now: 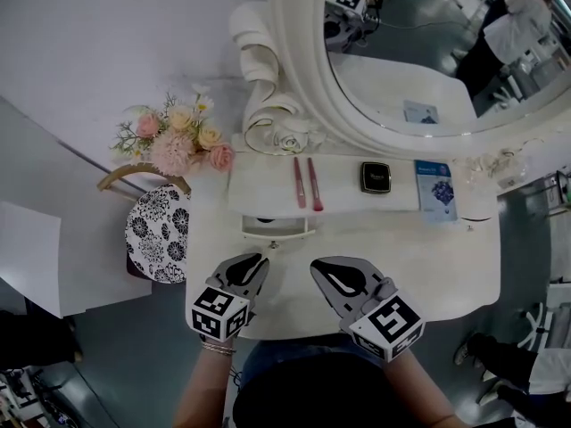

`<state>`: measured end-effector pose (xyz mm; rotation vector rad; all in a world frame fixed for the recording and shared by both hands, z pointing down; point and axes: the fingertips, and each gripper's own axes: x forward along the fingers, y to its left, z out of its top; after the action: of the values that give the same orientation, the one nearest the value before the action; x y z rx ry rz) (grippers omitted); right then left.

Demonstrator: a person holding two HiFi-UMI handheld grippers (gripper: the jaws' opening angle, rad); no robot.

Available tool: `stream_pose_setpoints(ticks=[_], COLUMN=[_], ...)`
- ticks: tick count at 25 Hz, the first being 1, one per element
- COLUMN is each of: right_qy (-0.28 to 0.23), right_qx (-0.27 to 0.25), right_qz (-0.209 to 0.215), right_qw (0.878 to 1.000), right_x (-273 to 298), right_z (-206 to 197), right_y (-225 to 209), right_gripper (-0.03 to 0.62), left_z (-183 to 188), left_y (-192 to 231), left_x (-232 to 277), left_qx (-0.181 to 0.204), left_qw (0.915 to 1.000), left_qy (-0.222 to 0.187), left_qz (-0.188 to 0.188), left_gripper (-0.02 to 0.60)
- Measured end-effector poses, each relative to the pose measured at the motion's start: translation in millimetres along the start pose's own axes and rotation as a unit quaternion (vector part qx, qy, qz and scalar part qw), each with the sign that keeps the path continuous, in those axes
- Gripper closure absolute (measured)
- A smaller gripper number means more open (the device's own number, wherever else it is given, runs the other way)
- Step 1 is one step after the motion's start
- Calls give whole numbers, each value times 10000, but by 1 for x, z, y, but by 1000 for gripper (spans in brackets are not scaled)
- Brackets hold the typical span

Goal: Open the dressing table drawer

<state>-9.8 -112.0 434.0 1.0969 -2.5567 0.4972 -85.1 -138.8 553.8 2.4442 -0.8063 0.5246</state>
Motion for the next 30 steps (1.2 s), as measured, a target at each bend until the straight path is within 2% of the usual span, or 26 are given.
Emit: stream_pose_setpoints(ticks=[5,9,22,30], right_qy=[-43,-28,-183,-113], right_qx=[14,125,282,391], right_qz=[-20,-120,-419,-375], right_qw=[10000,9998,9986,9985], right_x=[-1,-1,-8,-26], right_z=[0,-5,-8,-13], right_y=[8,10,10,-8], right_gripper=[574,574,574,574], left_z=[9,15,12,18], left_y=[-5,-7,-5,-5], left_x=[-8,-16,-33,-40], left_qx=[149,63,325,155], left_qw=[9997,9991,9985,9985], left_qy=[-174,-395,-401,-489], left_qz=[-110,-129,-179,173], left_gripper=[532,546,558,561])
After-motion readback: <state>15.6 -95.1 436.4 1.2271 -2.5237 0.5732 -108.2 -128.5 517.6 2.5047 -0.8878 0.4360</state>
